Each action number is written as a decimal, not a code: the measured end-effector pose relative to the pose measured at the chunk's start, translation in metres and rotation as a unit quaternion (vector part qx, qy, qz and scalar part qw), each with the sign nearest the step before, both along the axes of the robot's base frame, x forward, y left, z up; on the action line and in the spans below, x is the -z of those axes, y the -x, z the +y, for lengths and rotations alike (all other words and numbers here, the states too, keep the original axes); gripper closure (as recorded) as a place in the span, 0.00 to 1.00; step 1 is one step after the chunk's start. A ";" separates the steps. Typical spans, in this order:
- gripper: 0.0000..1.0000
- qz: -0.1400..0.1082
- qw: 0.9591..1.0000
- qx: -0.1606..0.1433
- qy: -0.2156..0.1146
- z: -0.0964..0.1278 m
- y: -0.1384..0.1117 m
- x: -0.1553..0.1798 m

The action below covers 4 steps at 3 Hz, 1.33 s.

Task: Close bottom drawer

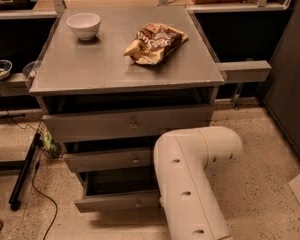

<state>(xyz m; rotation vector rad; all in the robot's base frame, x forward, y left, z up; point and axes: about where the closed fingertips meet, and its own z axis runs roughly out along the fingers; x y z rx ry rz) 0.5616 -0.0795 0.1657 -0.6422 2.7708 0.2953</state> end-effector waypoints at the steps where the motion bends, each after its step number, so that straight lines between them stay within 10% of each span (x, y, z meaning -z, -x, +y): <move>1: 1.00 -0.004 1.000 -0.005 0.000 0.004 -0.004 -0.001; 4: 1.00 -0.015 1.000 -0.017 -0.003 0.016 -0.016 -0.007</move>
Offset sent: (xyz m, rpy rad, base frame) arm 0.0845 0.0556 0.0212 0.0161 -0.0861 0.0947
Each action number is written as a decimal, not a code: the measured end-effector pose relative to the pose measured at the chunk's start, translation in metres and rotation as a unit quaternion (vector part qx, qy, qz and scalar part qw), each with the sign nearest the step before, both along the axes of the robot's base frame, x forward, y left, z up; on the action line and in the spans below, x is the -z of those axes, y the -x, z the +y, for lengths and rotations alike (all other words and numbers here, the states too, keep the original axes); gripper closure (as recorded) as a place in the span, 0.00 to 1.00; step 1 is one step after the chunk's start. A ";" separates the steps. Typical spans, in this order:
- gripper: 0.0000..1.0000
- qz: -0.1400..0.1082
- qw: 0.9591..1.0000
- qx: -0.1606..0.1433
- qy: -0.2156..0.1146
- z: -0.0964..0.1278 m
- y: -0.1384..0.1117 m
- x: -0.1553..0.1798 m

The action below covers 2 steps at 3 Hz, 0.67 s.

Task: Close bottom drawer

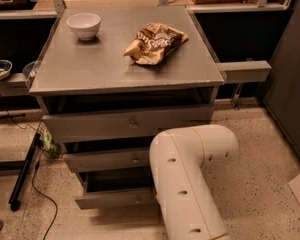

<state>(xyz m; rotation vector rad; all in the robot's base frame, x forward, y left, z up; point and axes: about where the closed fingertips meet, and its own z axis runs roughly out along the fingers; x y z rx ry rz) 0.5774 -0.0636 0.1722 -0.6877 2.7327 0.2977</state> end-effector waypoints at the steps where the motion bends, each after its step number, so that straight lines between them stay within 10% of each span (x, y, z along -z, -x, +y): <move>1: 0.84 0.000 1.000 0.000 0.000 0.000 0.000 0.000; 2: 0.61 0.000 1.000 0.000 0.000 0.000 0.000 0.000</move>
Offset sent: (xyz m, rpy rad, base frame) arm 0.0000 0.0000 0.0000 0.0000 0.0000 0.0000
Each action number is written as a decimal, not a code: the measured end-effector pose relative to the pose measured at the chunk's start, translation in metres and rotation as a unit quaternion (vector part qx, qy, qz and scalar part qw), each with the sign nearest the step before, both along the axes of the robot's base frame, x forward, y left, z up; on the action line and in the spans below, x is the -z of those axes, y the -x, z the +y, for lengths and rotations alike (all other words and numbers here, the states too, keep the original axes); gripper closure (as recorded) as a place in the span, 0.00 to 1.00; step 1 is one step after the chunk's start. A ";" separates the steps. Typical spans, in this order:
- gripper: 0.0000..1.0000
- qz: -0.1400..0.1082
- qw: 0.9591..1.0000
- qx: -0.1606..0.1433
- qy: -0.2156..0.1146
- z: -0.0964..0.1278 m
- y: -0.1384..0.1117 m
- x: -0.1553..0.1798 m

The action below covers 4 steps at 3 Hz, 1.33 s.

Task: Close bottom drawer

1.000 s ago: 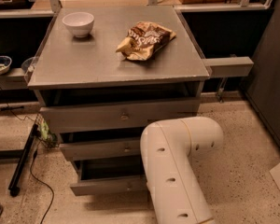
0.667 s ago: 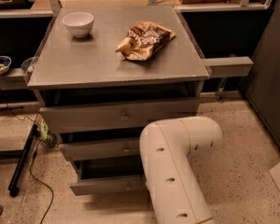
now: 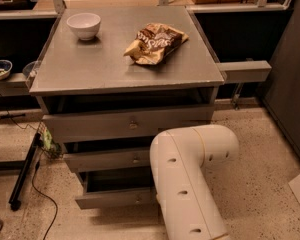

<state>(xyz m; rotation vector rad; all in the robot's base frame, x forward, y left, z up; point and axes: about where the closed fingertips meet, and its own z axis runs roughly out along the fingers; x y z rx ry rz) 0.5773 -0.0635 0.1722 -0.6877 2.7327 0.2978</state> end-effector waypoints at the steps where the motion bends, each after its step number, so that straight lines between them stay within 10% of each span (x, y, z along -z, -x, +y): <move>1: 0.37 0.000 1.000 0.000 0.000 0.000 0.000 0.000; 3: 0.00 0.000 1.000 0.000 0.000 0.000 0.000 0.000; 4: 0.04 0.000 1.000 0.000 0.000 0.000 0.000 0.000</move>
Offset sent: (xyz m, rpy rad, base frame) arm 0.0000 0.0000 0.0000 0.0000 0.0000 0.0000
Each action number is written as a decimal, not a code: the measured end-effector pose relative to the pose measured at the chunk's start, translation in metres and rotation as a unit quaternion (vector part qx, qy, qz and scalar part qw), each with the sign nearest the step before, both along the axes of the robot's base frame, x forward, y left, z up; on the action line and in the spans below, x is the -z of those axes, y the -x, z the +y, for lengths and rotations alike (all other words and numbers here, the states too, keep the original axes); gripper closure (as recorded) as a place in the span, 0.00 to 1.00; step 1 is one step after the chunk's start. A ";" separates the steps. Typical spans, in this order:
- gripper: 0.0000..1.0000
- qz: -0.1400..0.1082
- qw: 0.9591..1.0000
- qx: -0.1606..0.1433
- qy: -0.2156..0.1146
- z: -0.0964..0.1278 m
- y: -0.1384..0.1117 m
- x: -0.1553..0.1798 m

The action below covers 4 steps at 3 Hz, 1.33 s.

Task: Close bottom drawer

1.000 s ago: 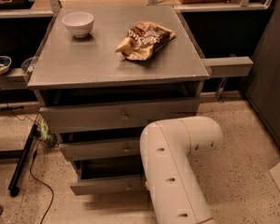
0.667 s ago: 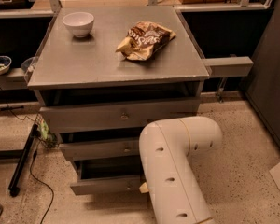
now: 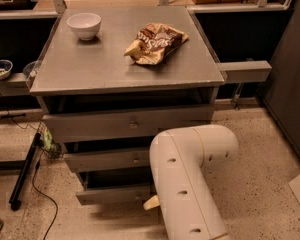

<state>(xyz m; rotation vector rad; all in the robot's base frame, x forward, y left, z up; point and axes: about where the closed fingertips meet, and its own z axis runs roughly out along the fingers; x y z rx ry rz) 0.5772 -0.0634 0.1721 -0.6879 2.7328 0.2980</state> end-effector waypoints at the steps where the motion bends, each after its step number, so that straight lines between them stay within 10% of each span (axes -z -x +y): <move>1: 0.27 0.000 1.000 0.000 0.000 0.000 0.000 0.000; 4: 0.97 0.000 1.000 0.000 0.000 0.000 0.000 0.000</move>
Offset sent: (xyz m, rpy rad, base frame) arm 0.0000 0.0000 0.0000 0.0000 0.0000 0.0000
